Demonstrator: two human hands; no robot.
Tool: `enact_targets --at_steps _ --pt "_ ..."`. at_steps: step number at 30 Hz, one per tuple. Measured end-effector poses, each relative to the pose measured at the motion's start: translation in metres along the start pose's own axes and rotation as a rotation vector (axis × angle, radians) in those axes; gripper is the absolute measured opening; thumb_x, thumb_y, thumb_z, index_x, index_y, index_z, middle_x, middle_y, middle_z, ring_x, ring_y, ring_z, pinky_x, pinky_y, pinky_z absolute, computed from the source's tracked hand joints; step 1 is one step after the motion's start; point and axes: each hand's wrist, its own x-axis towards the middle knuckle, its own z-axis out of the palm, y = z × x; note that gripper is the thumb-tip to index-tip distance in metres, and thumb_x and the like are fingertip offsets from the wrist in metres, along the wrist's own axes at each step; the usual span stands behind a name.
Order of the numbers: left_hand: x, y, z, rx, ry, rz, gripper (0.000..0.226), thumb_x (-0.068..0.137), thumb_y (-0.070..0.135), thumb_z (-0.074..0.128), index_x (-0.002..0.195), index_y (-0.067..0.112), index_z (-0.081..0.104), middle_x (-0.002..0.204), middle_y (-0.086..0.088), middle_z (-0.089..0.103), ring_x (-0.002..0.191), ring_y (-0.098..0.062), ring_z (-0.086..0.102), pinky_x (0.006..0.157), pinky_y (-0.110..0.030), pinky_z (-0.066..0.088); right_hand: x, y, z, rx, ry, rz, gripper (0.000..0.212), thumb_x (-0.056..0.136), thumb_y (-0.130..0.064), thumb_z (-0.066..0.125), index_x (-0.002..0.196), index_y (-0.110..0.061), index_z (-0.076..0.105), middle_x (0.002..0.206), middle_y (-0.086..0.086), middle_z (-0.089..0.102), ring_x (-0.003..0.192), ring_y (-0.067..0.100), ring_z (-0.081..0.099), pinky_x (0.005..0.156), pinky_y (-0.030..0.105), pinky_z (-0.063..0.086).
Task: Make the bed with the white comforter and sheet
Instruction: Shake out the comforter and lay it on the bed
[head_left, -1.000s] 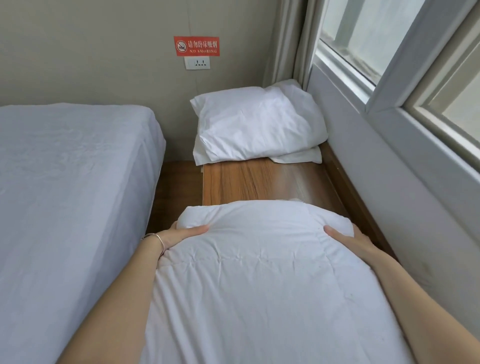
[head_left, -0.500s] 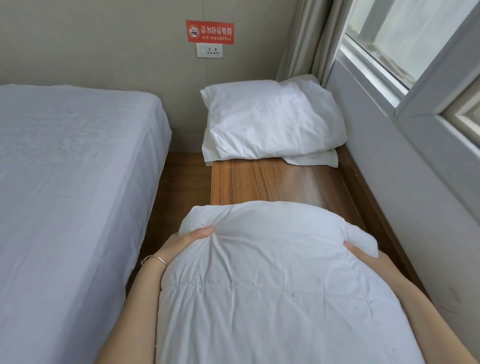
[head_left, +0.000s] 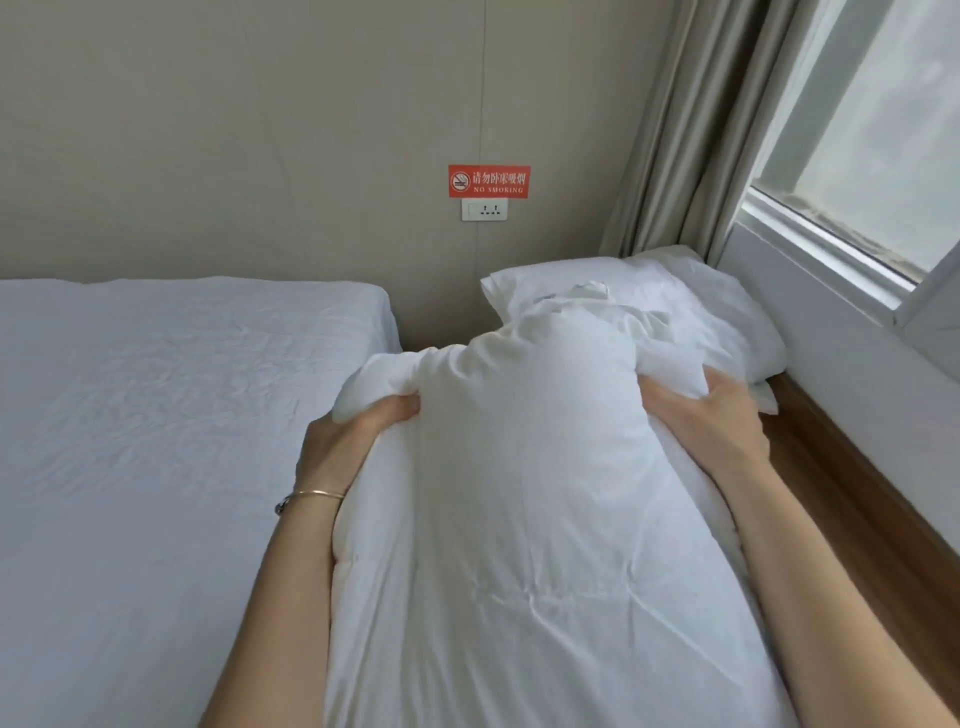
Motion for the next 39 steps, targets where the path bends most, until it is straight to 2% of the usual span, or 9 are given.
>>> enact_targets --at_steps 3,6,11,14,17,21,26,31,39 --pt "0.037 0.028 -0.072 -0.02 0.101 0.02 0.049 0.048 0.054 0.087 0.077 0.029 0.057 0.084 0.015 0.062 0.084 -0.014 0.062 0.082 -0.034 0.049 0.004 -0.057 0.06 0.081 -0.022 -0.066 0.052 0.055 -0.069 0.069 0.082 -0.024 0.066 0.077 -0.012 0.07 0.081 0.016 0.065 0.084 0.042 0.052" --pt "0.07 0.053 -0.136 0.006 0.166 0.037 0.064 0.033 0.071 0.085 0.078 0.033 0.058 0.094 0.013 0.066 0.083 -0.011 0.06 0.077 -0.03 0.045 0.01 -0.1 0.117 0.179 -0.09 -0.107 0.05 0.059 -0.068 0.071 0.085 -0.026 0.067 0.08 -0.011 0.071 0.082 0.017 0.067 0.085 0.044 0.053" --pt "0.097 0.053 -0.204 -0.025 0.272 0.07 0.052 0.043 0.056 0.088 0.079 0.032 0.06 0.091 0.015 0.066 0.092 -0.018 0.065 0.091 -0.039 0.051 0.032 -0.141 0.205 0.255 -0.216 -0.155 0.055 0.053 -0.072 0.071 0.089 -0.031 0.069 0.084 -0.014 0.072 0.085 0.015 0.068 0.087 0.047 0.054" --pt "0.124 0.055 -0.226 -0.074 0.287 0.04 0.047 0.053 0.051 0.087 0.084 0.027 0.06 0.095 0.009 0.068 0.09 -0.018 0.066 0.082 -0.036 0.052 0.057 -0.161 0.253 0.243 -0.294 -0.176 0.058 0.052 -0.075 0.073 0.091 -0.031 0.069 0.087 -0.015 0.072 0.088 0.015 0.068 0.09 0.048 0.053" --pt "0.159 0.049 -0.238 -0.147 0.285 0.015 0.037 0.064 0.039 0.084 0.093 0.024 0.066 0.097 0.003 0.071 0.086 -0.016 0.068 0.069 -0.03 0.05 0.091 -0.181 0.3 0.222 -0.384 -0.192 0.055 0.053 -0.074 0.073 0.089 -0.033 0.065 0.09 -0.015 0.07 0.09 0.016 0.066 0.091 0.048 0.052" --pt "0.214 0.048 -0.242 -0.234 0.418 -0.041 0.078 0.042 0.045 0.086 0.112 0.018 0.065 0.105 0.0 0.07 0.093 -0.019 0.067 0.079 -0.033 0.053 0.158 -0.217 0.371 0.206 -0.534 -0.247 0.062 0.05 -0.076 0.073 0.094 -0.034 0.067 0.091 -0.013 0.071 0.089 0.017 0.068 0.089 0.048 0.053" --pt "0.288 0.051 -0.23 -0.349 0.625 -0.028 0.036 0.066 0.033 0.084 0.096 0.022 0.068 0.092 0.006 0.073 0.083 -0.012 0.069 0.066 -0.028 0.05 0.248 -0.278 0.459 0.198 -0.71 -0.34 0.038 0.07 -0.059 0.073 0.084 -0.026 0.063 0.085 -0.006 0.068 0.084 0.019 0.066 0.081 0.039 0.053" --pt "0.367 0.062 -0.219 -0.461 0.802 -0.068 0.042 0.061 0.032 0.087 0.097 0.021 0.07 0.088 0.006 0.075 0.084 -0.014 0.072 0.079 -0.033 0.056 0.325 -0.338 0.536 0.142 -0.847 -0.474 0.025 0.078 -0.051 0.073 0.081 -0.028 0.063 0.082 -0.01 0.067 0.077 0.011 0.064 0.066 0.03 0.048" --pt "0.504 0.057 -0.23 -0.619 0.966 -0.148 0.048 0.056 0.039 0.088 0.097 0.023 0.067 0.093 0.004 0.074 0.084 -0.015 0.071 0.074 -0.032 0.053 0.423 -0.425 0.687 -0.014 -0.981 -0.545 0.053 0.053 -0.072 0.071 0.084 -0.029 0.071 0.081 -0.013 0.072 0.081 0.016 0.069 0.085 0.043 0.056"
